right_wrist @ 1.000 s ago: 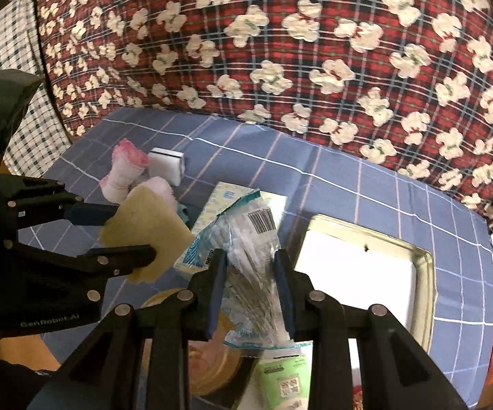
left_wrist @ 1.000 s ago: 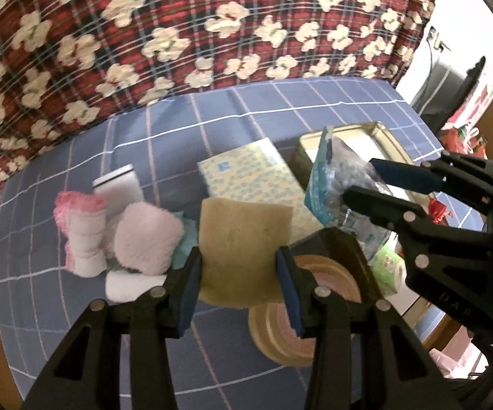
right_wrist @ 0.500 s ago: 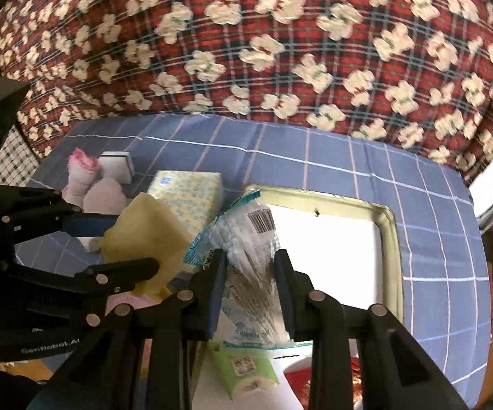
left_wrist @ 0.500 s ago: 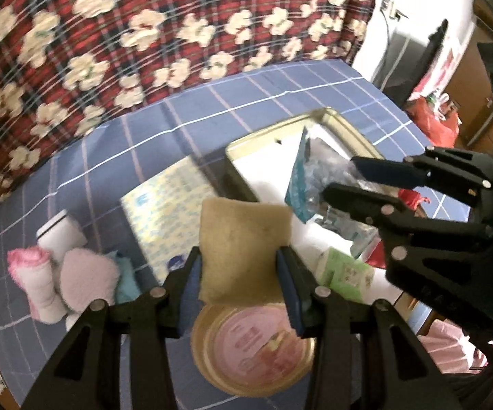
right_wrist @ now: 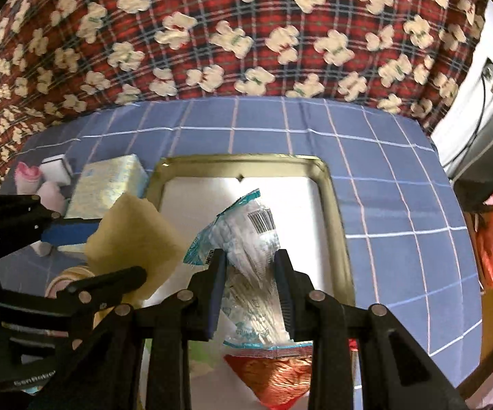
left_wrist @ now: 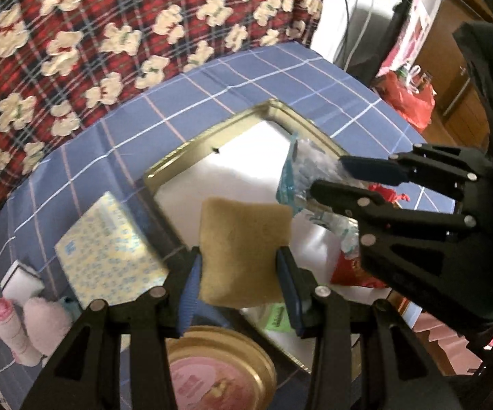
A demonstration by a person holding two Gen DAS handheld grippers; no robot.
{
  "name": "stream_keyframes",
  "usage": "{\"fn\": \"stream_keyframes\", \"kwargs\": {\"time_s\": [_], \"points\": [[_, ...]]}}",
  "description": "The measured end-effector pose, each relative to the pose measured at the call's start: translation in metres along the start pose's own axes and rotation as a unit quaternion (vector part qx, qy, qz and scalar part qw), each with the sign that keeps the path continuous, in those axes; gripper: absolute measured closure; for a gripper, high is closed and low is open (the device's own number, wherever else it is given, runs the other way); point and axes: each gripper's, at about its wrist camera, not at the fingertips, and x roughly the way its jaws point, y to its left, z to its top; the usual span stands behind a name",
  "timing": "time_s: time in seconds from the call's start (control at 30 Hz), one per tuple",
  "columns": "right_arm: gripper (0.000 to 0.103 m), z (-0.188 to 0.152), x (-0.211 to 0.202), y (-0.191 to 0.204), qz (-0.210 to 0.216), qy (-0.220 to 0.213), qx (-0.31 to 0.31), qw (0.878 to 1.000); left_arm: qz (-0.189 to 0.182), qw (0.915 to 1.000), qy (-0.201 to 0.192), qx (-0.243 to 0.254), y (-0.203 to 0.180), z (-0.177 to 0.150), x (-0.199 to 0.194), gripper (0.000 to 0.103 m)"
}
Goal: Organize soft objects
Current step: 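Open the left tool over the tray while the right tool releases the swab bag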
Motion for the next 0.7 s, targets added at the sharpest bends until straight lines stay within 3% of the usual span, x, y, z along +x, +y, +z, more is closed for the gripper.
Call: {"fn": "stream_keyframes", "kwargs": {"time_s": [0.33,0.5,0.7], "points": [[0.070,-0.005,0.013,-0.019,-0.018,0.032,0.018,0.999,0.007,0.9998,0.016,0.005,-0.012,0.008,0.019,0.050],[0.054,-0.005,0.012,-0.023,-0.020,0.031,0.029,0.999,0.018,0.9998,0.004,-0.010,-0.004,0.007,0.012,0.032],[0.048,-0.002,0.001,-0.028,-0.030,0.007,0.048,0.998,0.029,0.9989,-0.004,-0.036,0.015,-0.001,-0.001,0.031]]}}
